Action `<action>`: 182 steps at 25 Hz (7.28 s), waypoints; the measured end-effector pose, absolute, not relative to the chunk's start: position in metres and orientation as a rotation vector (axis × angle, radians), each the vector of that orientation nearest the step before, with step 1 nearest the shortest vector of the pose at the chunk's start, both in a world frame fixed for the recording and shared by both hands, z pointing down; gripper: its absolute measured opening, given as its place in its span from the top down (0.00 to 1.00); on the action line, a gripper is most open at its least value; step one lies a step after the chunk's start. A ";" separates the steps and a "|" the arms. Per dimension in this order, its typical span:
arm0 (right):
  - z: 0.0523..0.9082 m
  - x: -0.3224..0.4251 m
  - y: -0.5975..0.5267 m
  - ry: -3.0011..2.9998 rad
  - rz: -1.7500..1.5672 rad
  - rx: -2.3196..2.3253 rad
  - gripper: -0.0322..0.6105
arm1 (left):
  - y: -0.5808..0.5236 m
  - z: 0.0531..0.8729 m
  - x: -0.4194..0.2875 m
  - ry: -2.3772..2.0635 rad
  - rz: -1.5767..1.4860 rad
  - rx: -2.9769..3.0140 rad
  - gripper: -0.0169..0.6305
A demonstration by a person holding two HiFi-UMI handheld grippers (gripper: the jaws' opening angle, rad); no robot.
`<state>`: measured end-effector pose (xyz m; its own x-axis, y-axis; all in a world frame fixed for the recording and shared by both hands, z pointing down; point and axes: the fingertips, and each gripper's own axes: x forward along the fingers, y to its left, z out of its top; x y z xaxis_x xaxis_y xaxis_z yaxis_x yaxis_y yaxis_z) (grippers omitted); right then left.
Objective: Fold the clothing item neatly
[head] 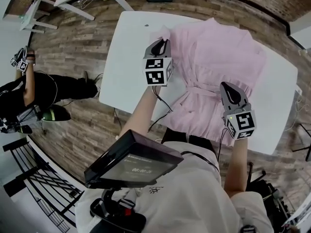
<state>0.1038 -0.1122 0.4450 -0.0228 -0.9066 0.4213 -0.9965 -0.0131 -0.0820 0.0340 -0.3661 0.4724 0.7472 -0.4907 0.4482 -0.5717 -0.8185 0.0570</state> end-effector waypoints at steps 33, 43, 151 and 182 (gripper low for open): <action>0.470 0.210 0.049 -1.685 0.674 2.282 0.94 | -0.092 0.546 0.256 -0.025 0.898 3.062 0.91; 0.477 0.212 0.058 -1.650 0.702 2.296 0.94 | -0.064 0.573 0.263 0.141 0.992 3.099 0.91; 0.616 0.318 -0.051 -1.376 0.703 2.027 0.95 | -0.247 0.616 0.124 -0.351 1.018 2.807 0.97; 0.501 0.407 -0.173 -1.860 0.431 1.973 0.95 | -0.347 0.526 0.270 0.188 0.923 2.979 0.97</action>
<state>0.4071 -0.1734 0.5010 0.0704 -0.8755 0.4781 -0.9965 -0.0404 0.0727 0.2702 -0.3466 0.5257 0.8181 0.1199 0.5625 0.1095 -0.9926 0.0523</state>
